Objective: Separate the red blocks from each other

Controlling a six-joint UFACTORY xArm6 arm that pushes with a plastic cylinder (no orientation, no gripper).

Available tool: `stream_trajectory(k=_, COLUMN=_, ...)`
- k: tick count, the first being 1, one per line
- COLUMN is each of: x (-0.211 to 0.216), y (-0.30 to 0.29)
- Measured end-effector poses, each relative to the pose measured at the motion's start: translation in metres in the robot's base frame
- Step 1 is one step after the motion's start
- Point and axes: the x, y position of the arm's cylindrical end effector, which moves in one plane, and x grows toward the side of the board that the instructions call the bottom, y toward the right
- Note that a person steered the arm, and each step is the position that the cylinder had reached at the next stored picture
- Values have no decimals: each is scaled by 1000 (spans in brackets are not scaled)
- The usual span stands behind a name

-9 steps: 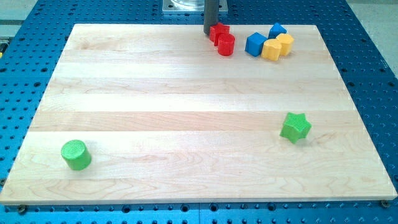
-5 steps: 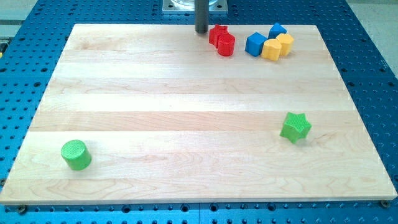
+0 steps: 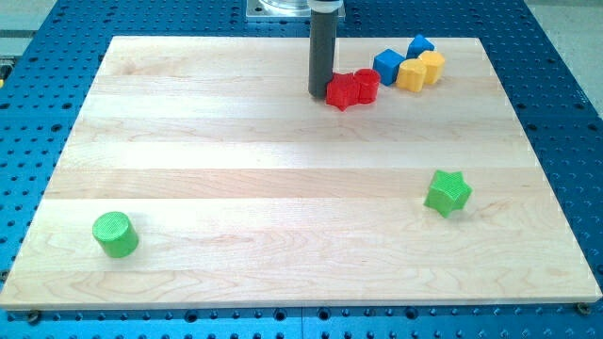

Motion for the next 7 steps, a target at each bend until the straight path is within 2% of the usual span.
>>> stream_trajectory(k=1, x=-30, y=0)
stream_trajectory(k=2, x=-30, y=19)
stream_trajectory(k=4, x=21, y=47)
stream_trajectory(k=5, x=-15, y=40)
stream_trajectory(k=6, x=-28, y=57)
stream_trajectory(k=7, x=-15, y=89)
